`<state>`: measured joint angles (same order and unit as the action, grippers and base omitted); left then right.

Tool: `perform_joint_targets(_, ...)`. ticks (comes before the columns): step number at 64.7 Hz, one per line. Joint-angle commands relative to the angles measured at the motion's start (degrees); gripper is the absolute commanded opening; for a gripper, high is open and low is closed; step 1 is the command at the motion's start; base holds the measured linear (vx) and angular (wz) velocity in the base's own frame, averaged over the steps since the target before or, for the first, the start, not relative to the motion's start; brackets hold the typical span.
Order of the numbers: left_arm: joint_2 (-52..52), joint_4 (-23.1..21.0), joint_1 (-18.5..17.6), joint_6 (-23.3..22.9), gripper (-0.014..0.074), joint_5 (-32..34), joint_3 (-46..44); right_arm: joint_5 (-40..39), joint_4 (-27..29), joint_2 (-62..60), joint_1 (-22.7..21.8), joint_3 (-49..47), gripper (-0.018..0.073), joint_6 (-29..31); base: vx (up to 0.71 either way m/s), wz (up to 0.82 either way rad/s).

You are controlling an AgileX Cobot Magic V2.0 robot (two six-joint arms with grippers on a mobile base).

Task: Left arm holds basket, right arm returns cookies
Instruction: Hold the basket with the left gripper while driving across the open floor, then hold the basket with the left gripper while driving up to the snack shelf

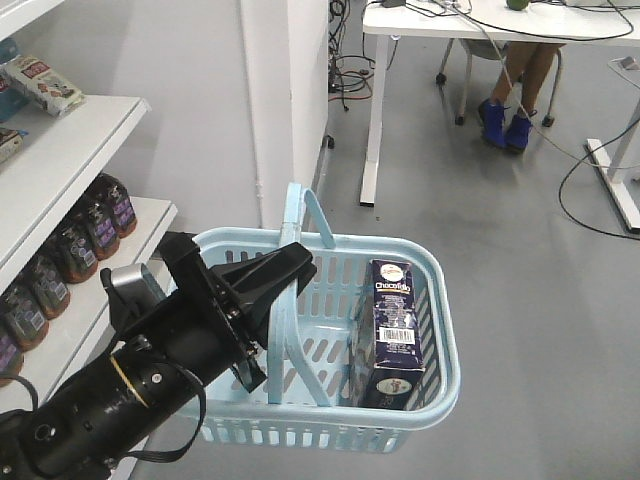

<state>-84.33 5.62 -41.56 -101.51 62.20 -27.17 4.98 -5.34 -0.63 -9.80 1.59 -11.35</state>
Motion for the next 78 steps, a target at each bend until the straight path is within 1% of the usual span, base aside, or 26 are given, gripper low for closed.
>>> perform_joint_targets(1,2.4,-0.7,-0.1,0.0,0.0,16.5,-1.6,-4.1,-0.2,0.6,-0.3,1.0,-0.0006,0.8,0.32,0.15)
perform_joint_targets(25,2.4,-0.7,-0.1,0.0,0.0,16.5,-1.6,-4.1,-0.2,0.6,-0.3,1.0,-0.0006,0.8,0.25,0.27)
perform_joint_targets(55,2.4,-0.7,-0.1,0.0,0.0,16.5,-1.6,-4.1,-0.2,0.6,-0.3,1.0,-0.0006,0.8,0.12,0.46)
perform_joint_targets(65,2.4,-0.7,-0.1,0.0,0.0,16.5,-1.6,-4.1,-0.2,0.6,0.6,1.0,-0.0006,0.8,0.07,0.48)
perform_joint_targets(78,2.4,-0.7,-0.1,0.0,0.0,16.5,-1.6,-4.1,-0.2,0.6,0.6,1.0,-0.0006,0.8,0.05,0.46)
